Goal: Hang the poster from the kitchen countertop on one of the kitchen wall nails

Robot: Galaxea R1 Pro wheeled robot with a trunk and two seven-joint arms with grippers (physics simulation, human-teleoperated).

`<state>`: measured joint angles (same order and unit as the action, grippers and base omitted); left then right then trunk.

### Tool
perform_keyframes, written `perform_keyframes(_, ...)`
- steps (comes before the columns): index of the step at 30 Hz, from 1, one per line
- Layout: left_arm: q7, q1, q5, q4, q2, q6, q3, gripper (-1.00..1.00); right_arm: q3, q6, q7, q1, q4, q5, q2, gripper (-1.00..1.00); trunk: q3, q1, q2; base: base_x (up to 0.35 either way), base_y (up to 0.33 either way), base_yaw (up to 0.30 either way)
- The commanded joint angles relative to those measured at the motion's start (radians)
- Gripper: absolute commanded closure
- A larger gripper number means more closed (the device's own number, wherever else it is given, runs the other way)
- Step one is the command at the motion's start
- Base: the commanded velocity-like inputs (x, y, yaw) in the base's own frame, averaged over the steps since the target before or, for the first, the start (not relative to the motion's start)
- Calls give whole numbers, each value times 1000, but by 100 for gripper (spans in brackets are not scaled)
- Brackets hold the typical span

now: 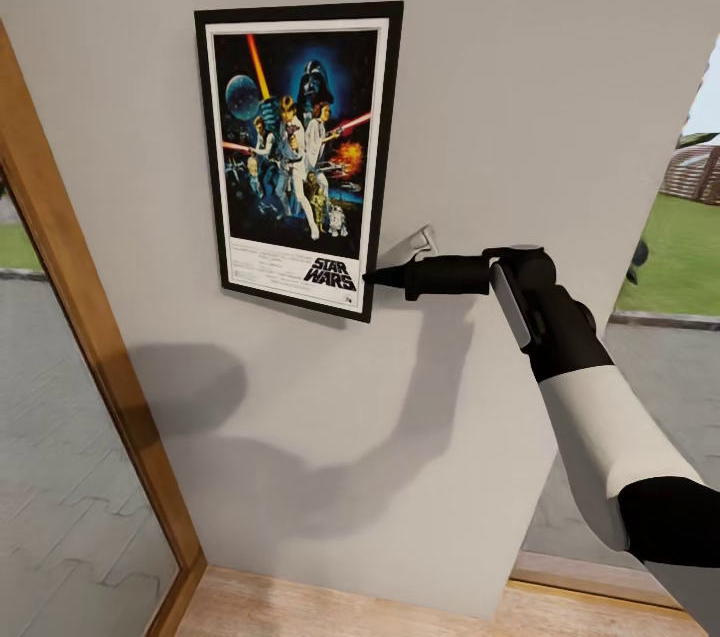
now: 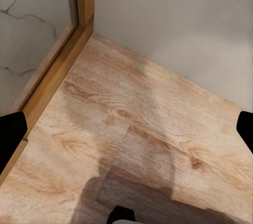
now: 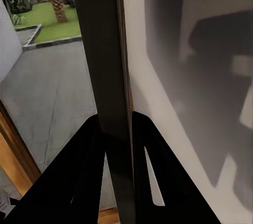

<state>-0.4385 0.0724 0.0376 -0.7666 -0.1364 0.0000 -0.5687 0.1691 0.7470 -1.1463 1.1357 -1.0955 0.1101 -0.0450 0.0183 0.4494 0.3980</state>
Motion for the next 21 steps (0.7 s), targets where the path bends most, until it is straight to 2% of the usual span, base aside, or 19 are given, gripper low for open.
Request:
perform_keyframes(1,-5,0,4,0,0,0,-1,-100,2,11,2,1,0,11,-1,100,2,1,2,0,0,0)
perform_keyframes(21,-4,0,4,-3,3,-3,-2,-100,3,7,3,-10,0,14,-7,100,2,1,2,0,0,0)
